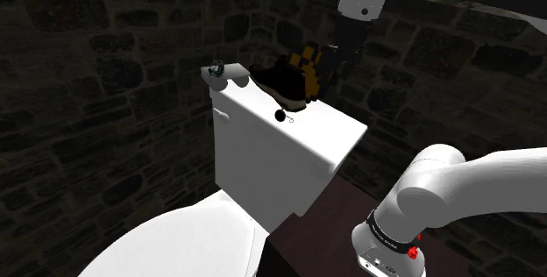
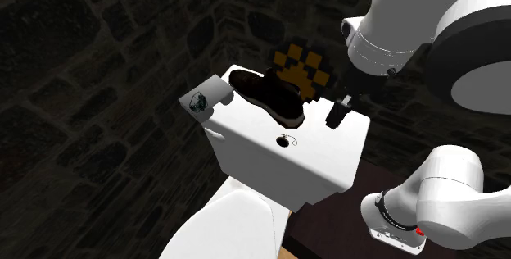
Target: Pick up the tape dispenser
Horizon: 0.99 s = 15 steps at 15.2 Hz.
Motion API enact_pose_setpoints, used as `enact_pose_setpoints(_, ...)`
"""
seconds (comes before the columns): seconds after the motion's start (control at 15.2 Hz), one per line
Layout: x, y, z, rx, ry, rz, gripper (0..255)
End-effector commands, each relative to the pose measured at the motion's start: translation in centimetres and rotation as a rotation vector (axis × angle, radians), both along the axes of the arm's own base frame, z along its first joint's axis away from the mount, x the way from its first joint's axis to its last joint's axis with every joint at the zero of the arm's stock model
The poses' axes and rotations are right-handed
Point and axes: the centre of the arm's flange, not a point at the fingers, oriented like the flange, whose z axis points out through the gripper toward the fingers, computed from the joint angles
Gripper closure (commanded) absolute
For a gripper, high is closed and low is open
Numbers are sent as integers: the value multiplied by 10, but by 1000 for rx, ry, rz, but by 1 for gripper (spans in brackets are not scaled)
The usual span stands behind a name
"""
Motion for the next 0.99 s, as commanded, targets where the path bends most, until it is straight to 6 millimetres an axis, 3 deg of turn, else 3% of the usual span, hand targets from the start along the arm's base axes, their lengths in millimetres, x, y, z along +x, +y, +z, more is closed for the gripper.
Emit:
enact_pose_setpoints(0.0, 0, 0, 0, 0, 0, 0, 0)
enact_pose_setpoints(0.92, 164, 67, -21, -7, -50, -50, 0)
